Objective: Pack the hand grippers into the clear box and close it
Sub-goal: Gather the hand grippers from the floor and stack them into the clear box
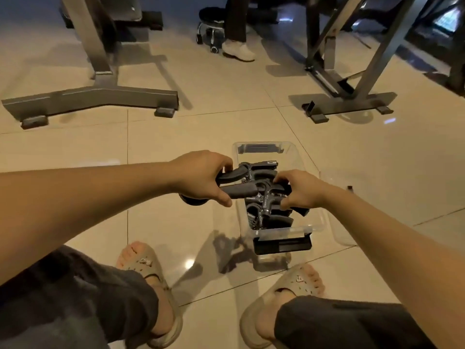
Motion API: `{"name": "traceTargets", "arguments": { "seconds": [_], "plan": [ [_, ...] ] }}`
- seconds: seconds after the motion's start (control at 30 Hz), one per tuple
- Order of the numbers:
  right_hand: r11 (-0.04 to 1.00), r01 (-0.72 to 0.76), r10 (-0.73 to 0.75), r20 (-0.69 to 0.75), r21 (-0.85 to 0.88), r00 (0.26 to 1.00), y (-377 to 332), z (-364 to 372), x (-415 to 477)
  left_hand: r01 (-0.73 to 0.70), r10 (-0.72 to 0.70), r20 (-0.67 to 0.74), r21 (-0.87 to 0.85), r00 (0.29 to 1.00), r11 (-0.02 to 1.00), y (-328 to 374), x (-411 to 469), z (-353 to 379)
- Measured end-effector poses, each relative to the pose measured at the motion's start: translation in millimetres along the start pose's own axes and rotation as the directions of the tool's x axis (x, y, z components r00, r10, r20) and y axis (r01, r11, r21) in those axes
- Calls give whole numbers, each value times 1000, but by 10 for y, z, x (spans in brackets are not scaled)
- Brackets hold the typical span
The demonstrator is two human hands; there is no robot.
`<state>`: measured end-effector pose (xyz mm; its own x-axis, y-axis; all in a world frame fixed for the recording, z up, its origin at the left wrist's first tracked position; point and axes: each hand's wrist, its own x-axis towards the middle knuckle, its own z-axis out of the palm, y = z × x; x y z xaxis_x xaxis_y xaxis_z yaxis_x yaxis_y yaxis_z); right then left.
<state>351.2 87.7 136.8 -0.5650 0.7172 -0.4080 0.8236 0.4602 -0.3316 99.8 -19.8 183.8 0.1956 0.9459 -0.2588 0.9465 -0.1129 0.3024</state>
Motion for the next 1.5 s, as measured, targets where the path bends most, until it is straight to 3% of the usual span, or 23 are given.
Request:
{"name": "traceTargets", "arguments": {
  "seconds": [0.17, 0.43, 1.03, 1.13, 1.27, 1.5],
  "plan": [
    [999, 6, -7, 25, 35, 1000, 287, 419, 288, -47, 46, 36, 25, 998, 999, -61, 354, 99],
    [995, 67, -62, 64, -76, 996, 451, 715, 598, -42, 44, 116, -20, 992, 999, -396, 641, 141],
    [970, 103, -65, 175, -219, 982, 562, 792, 761, -118, 126, 108, -84, 986, 990, -628, 909, 123],
    [1000, 25, -25, 144, 5, 989, 434, 455, 767, -125, 127, 91, -31, 988, 992, -615, 906, 132],
    [928, 33, -23, -33, 372, 999, 92, -250, 681, -140, 142, 44, -40, 989, 989, -560, 906, 143],
    [704, -100, 77, 64, 703, 995, -271, -301, 542, -287, 289, 13, -77, 957, 955, -383, 911, 85]
  ]
}}
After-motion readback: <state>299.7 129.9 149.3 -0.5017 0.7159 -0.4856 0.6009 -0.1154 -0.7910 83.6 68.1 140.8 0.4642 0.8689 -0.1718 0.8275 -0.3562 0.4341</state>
